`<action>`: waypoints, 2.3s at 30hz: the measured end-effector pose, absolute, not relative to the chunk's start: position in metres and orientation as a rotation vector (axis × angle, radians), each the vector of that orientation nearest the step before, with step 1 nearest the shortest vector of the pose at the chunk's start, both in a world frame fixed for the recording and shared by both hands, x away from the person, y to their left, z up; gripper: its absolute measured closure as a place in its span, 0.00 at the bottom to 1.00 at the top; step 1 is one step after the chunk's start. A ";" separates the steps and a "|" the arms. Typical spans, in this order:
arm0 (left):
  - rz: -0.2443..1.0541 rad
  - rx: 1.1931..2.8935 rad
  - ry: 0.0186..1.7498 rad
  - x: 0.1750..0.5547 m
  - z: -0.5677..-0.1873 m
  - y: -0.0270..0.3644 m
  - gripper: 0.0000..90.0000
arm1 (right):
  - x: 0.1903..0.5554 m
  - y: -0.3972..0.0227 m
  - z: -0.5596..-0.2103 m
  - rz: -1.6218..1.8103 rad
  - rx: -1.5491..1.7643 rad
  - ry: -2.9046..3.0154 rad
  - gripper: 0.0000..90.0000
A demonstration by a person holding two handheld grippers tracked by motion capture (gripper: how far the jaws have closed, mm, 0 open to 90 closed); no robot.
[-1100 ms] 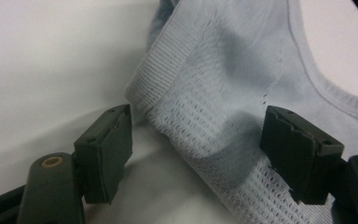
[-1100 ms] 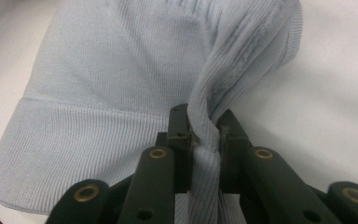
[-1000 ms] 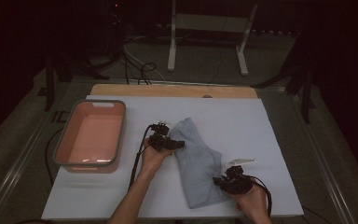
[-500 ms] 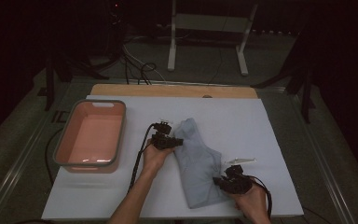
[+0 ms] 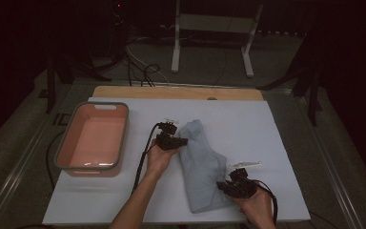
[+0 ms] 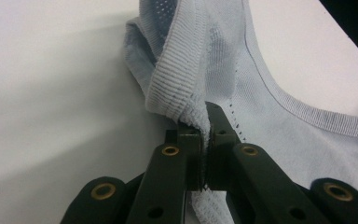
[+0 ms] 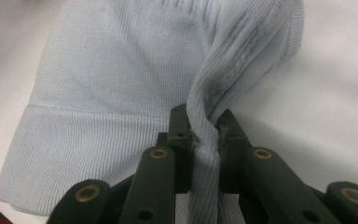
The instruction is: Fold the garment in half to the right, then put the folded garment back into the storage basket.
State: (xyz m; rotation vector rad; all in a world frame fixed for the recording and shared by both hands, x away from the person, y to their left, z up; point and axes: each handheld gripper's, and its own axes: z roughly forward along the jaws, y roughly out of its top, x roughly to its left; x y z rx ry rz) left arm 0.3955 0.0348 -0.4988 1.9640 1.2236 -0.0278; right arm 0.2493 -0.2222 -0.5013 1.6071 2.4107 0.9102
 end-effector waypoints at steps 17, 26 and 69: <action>-0.007 1.958 1.218 0.396 -0.491 0.037 0.98 | 0.251 -0.220 -0.498 0.992 1.696 2.417 0.90; 0.013 1.952 1.205 0.395 -0.478 0.042 0.98 | 0.251 -0.220 -0.493 1.105 1.713 2.415 0.91; 0.118 1.925 1.195 0.399 -0.428 0.073 0.98 | 0.275 -0.194 -0.462 1.356 1.684 2.379 0.91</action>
